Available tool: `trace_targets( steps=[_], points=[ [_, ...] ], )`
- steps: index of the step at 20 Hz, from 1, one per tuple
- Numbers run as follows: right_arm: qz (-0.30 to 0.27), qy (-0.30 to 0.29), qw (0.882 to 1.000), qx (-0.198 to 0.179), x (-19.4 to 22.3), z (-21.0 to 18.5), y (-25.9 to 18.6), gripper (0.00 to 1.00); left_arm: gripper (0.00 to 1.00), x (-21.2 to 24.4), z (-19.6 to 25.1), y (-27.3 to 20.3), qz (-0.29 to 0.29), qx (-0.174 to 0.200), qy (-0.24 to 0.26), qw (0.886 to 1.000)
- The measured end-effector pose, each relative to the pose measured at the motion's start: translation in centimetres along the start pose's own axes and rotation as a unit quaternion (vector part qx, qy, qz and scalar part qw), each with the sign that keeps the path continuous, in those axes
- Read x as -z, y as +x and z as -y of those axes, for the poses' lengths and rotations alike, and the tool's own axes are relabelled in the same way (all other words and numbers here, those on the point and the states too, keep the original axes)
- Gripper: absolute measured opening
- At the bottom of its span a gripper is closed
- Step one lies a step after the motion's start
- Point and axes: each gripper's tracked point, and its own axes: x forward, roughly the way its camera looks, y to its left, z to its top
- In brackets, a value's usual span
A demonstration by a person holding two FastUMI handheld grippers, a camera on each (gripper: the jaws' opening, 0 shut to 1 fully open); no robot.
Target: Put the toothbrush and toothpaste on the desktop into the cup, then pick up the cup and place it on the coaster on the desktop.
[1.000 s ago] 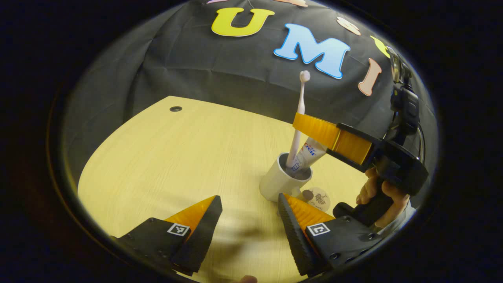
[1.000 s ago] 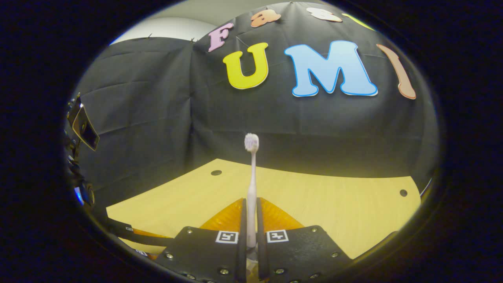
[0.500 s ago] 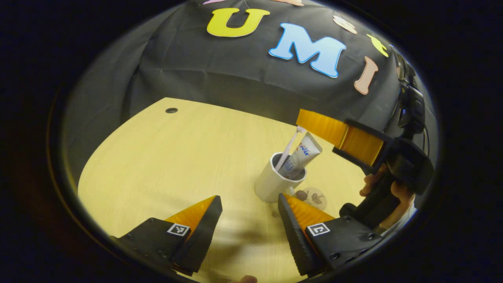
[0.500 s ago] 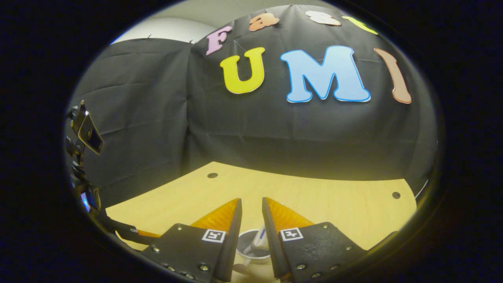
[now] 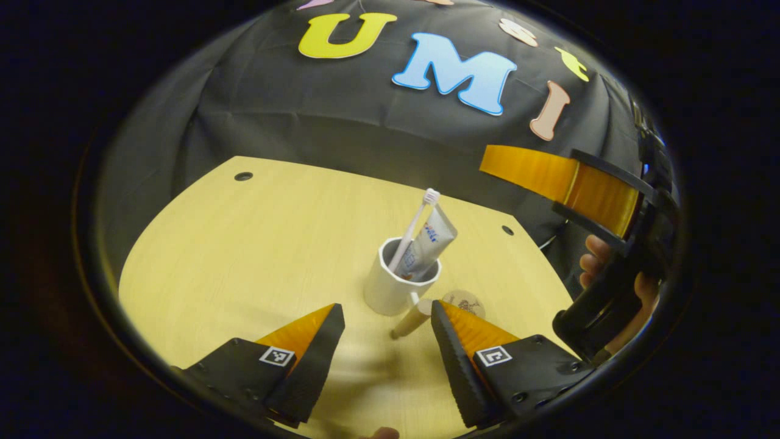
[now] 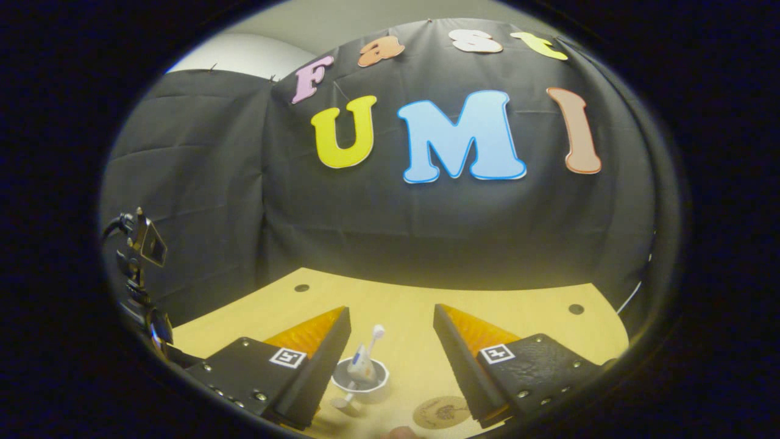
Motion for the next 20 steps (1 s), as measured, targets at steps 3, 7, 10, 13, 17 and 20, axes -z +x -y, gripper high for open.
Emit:
trace_targets(
  steps=[3, 7, 10, 13, 17, 20],
  points=[
    [-0.004, 0.013, 1.0, 0.018, -0.2, 1.8, -1.8, 0.88, 0.93, 0.1, 1.5, 0.8, -0.007, 0.006, 0.006, 1.0],
    [-0.011, 0.029, 0.999, 0.044, 0.1, 4.7, -3.8, 0.88, 0.93, 0.9, 2.5, 2.3, -0.03, 0.001, 0.002, 1.0],
    [-0.028, 0.032, 0.997, 0.057, 2.1, 6.9, -5.3, 0.88, 0.93, 1.4, 3.0, 3.6, -0.059, 0.002, -0.007, 0.998],
    [-0.042, 0.039, 0.996, 0.068, 3.1, 8.6, -6.6, 0.88, 0.93, 1.3, 3.0, 5.2, -0.086, -0.004, -0.013, 0.996],
    [-0.066, 0.043, 0.994, 0.082, 5.0, 10.6, -7.6, 0.88, 0.93, 1.5, 2.5, 7.6, -0.13, -0.021, -0.015, 0.991],
    [-0.087, 0.056, 0.991, 0.085, 6.2, 11.5, -7.9, 0.88, 0.92, 2.3, 2.1, 8.9, -0.169, -0.032, -0.011, 0.985]
  ],
)
